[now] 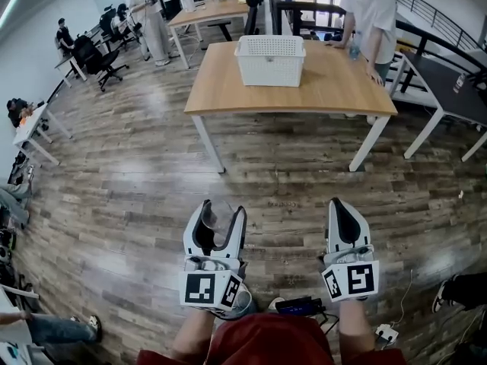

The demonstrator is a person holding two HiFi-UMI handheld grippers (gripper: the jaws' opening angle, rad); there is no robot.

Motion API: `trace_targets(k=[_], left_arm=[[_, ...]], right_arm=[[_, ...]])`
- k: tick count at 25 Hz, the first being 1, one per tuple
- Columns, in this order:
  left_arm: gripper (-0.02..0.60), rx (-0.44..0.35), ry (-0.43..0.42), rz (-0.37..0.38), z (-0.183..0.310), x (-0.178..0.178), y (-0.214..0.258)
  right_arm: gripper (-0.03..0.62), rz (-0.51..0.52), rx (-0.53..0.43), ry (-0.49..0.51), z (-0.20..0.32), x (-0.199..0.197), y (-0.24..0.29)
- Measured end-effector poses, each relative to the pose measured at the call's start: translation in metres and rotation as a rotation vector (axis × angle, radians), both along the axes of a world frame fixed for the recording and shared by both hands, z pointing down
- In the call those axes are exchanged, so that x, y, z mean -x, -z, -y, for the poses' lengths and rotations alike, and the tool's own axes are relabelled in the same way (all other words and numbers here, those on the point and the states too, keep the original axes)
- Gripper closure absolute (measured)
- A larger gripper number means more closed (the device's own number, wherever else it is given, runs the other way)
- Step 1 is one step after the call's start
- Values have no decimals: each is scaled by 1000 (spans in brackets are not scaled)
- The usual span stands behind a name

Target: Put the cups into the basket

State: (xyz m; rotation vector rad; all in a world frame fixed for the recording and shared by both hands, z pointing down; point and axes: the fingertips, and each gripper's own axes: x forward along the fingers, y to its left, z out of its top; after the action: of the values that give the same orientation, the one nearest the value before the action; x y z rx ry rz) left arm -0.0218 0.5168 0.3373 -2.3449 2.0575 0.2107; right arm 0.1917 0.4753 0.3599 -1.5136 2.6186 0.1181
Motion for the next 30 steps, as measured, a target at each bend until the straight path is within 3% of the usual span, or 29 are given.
trace_targets(k=[9,21,30], left_arm=[[298,-9,-24,-9,55,21,1],[298,-24,-68,0,149,81,12],[298,-16,-111,-7,203,117,11]], right_arm=[[583,-26,1,-21,50,24,0],[583,-51,-22,-35,150,118,23],[583,-54,-35,-65,199,155,32]])
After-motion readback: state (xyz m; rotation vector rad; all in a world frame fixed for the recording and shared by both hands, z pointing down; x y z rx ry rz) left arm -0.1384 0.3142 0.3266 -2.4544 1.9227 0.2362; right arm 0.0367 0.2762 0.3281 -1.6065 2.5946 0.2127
